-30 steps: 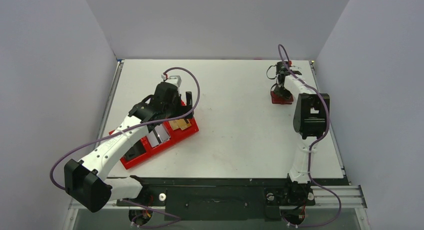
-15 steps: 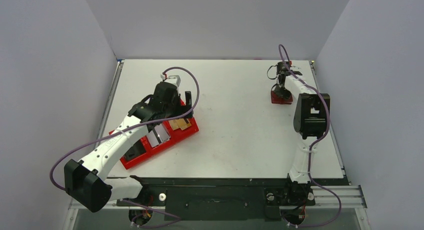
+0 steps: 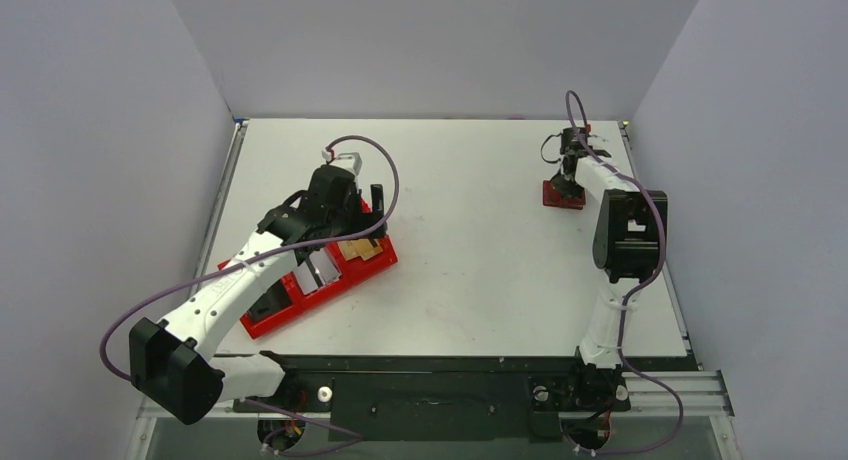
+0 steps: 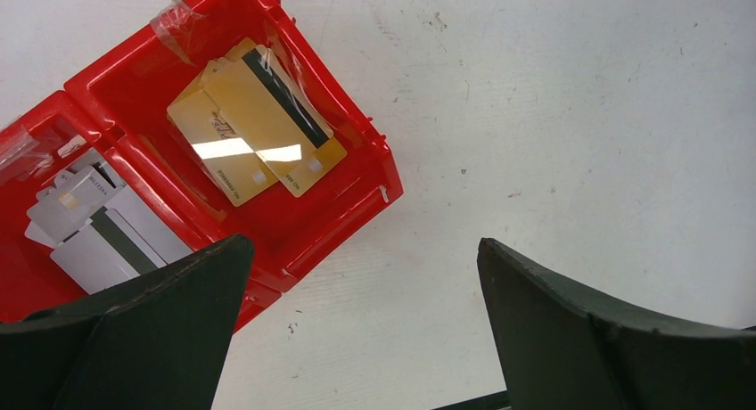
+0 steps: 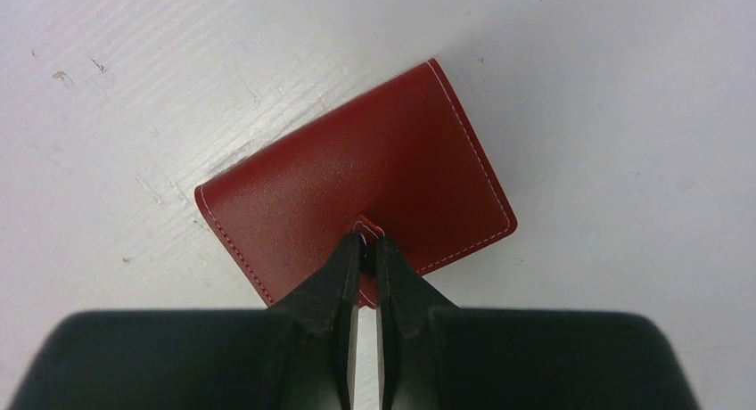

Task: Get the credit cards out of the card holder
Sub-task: Move the card holder to the center of the board.

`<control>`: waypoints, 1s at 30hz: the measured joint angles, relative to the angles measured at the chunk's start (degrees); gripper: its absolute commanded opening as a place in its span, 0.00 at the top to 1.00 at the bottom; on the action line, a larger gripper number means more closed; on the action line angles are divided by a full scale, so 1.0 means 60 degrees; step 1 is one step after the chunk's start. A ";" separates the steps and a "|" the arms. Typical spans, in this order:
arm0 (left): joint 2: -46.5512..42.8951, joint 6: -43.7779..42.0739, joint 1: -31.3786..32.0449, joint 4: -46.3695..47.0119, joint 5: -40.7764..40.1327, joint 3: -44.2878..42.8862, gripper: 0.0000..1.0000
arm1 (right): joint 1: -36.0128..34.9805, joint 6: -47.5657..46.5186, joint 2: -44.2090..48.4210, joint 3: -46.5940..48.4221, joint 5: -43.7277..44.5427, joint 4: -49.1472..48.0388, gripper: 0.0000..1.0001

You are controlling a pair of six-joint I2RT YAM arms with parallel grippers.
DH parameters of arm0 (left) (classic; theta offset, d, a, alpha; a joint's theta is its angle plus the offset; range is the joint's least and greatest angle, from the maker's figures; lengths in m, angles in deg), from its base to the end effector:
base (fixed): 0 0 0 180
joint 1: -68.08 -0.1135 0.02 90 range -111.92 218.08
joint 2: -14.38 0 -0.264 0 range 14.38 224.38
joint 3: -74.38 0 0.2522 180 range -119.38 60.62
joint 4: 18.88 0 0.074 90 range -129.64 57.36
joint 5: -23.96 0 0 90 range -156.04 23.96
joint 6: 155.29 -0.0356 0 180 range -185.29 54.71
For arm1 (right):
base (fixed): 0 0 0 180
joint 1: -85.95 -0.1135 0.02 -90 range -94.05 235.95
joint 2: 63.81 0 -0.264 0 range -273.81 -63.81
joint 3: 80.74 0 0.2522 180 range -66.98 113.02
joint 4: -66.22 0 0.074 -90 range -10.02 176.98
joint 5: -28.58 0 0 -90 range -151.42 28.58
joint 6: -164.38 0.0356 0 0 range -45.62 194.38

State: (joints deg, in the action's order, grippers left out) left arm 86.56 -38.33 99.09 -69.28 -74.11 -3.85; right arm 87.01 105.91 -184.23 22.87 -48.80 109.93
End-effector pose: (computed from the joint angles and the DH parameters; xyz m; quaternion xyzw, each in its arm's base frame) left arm 0.2324 -0.1339 0.3150 0.0052 0.9198 -0.1308 0.3699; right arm 0.4484 -0.0161 0.1736 0.2965 0.9148 -0.0361 0.2719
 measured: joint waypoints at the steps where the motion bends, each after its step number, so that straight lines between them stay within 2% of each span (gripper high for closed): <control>1: 0.0000 0.0011 0.0000 0.0004 0.0004 0.0011 0.02 | 0.0000 0.0004 0.0022 -0.0044 -0.0015 -0.0055 1.00; 8: 0.0011 0.0255 0.0000 0.0018 0.0120 0.0091 0.02 | -0.0178 0.0036 0.0597 -0.0871 -0.0160 -0.0382 1.00; 11: 0.0036 0.0415 0.0000 0.0058 0.0164 0.0215 0.02 | -0.0597 0.0036 0.1060 -0.1446 -0.0237 -0.0335 1.00; 22: 0.0335 0.0831 0.0000 0.0353 0.0565 0.1020 0.02 | -0.3803 0.0237 0.3293 -0.4415 -0.1086 -0.0925 1.00; 30: 0.0386 0.0987 0.0000 0.0623 0.0823 0.1337 0.02 | -0.6783 0.0710 0.4572 -0.6138 -0.1100 -0.1679 1.00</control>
State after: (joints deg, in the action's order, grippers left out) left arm 88.88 -32.40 99.09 -65.54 -69.17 4.17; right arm 46.31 110.17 -156.80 -13.96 -55.40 99.86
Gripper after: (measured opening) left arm 0.981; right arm 0.034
